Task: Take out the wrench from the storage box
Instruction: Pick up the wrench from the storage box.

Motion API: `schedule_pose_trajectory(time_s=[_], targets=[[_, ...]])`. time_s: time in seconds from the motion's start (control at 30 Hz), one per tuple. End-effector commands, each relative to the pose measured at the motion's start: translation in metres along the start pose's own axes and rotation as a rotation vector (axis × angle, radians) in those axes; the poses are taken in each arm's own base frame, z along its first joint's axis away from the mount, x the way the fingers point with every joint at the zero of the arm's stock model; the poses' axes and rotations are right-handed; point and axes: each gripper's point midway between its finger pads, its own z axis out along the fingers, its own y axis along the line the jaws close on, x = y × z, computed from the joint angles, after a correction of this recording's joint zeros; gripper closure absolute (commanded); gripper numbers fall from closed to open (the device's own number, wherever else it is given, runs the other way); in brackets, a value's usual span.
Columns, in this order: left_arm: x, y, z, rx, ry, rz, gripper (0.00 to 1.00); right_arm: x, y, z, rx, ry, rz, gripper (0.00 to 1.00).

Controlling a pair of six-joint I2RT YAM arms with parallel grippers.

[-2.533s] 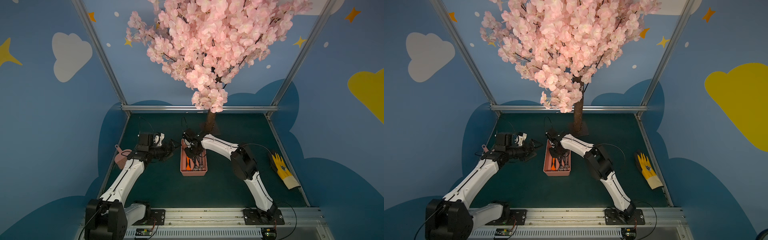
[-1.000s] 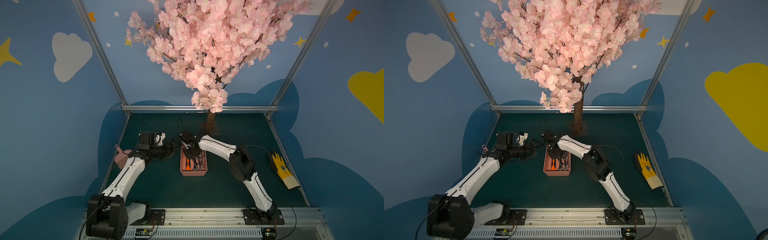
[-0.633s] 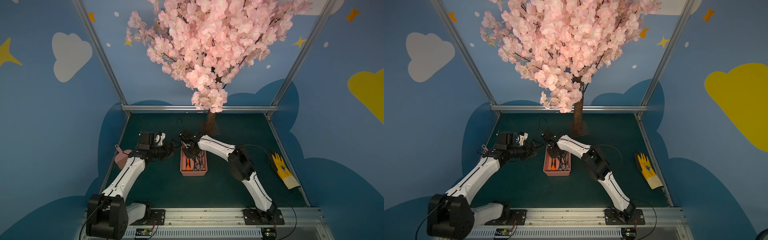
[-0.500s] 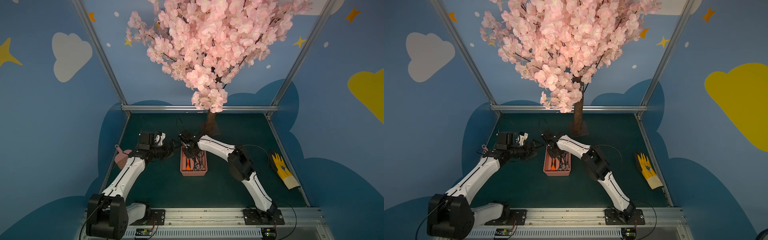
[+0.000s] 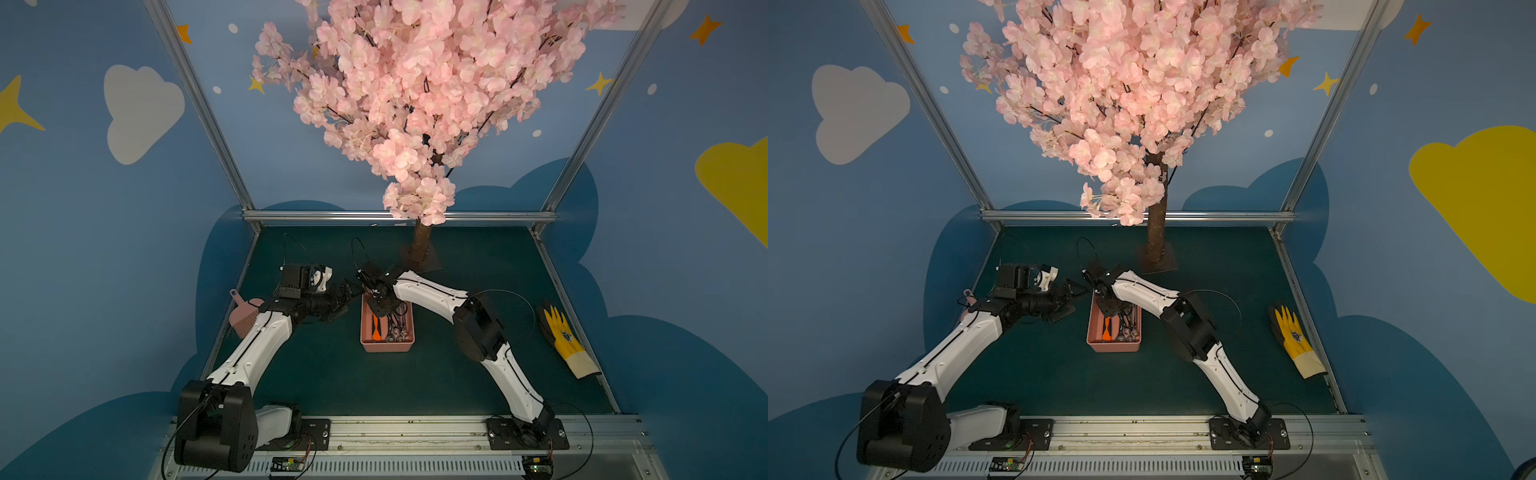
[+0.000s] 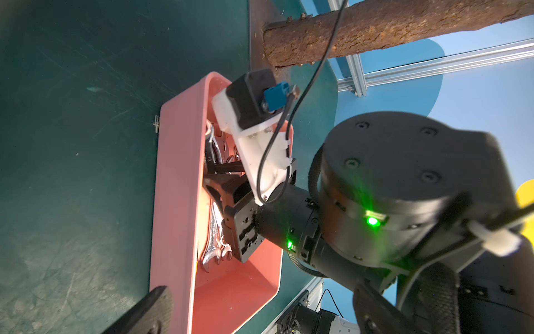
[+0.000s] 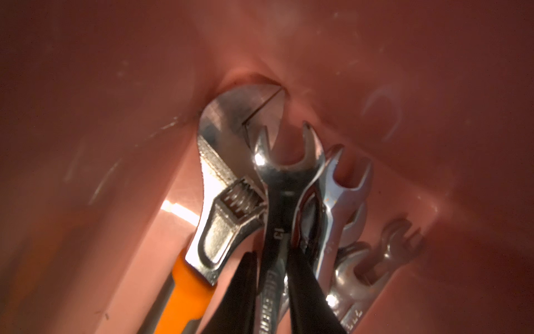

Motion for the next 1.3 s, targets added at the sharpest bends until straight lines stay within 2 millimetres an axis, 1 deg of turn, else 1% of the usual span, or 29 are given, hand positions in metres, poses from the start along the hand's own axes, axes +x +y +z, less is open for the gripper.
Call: schedule_pose_trajectory(time_s=[0.0, 0.07, 0.1, 0.3, 0.5, 0.7, 0.8, 0.9, 0.97, 1.03, 1.1, 1.2, 1.27], targets=[[-0.006, -0.012, -0.005, 0.021, -0.015, 0.047, 0.00, 0.018, -0.004, 0.011, 0.008, 0.073, 0.008, 0.88], [-0.006, -0.013, -0.004, 0.023, -0.014, 0.049, 0.00, 0.009, -0.006, 0.002, 0.010, 0.043, 0.007, 0.97], [-0.007, -0.013, -0.004, 0.025, -0.013, 0.048, 0.00, 0.006, -0.007, -0.003, 0.014, 0.031, 0.007, 0.98], [-0.009, -0.016, -0.001, 0.032, -0.009, 0.051, 0.00, -0.004, -0.010, -0.026, 0.031, -0.019, 0.002, 1.00], [-0.010, -0.021, -0.001, 0.045, -0.007, 0.060, 0.00, -0.020, -0.014, -0.063, 0.018, -0.102, 0.008, 1.00], [-0.009, -0.024, -0.004, 0.043, -0.004, 0.056, 0.00, -0.019, -0.015, -0.093, -0.011, -0.126, 0.021, 1.00], [-0.006, -0.028, -0.007, 0.047, -0.007, 0.058, 0.00, -0.016, -0.021, -0.107, -0.015, -0.125, 0.036, 1.00], [-0.002, -0.033, -0.006, 0.048, -0.006, 0.063, 0.00, -0.012, -0.037, -0.124, -0.020, -0.132, 0.073, 1.00], [0.001, -0.036, -0.002, 0.048, 0.002, 0.069, 0.00, -0.006, -0.053, -0.134, -0.017, -0.131, 0.106, 1.00], [0.005, -0.043, 0.004, 0.055, 0.013, 0.080, 0.00, 0.004, -0.074, -0.144, -0.015, -0.125, 0.147, 1.00], [0.009, -0.049, 0.009, 0.056, 0.023, 0.090, 0.00, 0.018, -0.093, -0.149, -0.027, -0.108, 0.201, 1.00], [0.015, -0.058, 0.017, 0.057, 0.041, 0.110, 0.00, 0.038, -0.123, -0.154, 0.006, -0.098, 0.261, 1.00], [0.017, -0.065, 0.022, 0.058, 0.049, 0.124, 0.00, 0.048, -0.135, -0.151, 0.006, -0.079, 0.301, 1.00]])
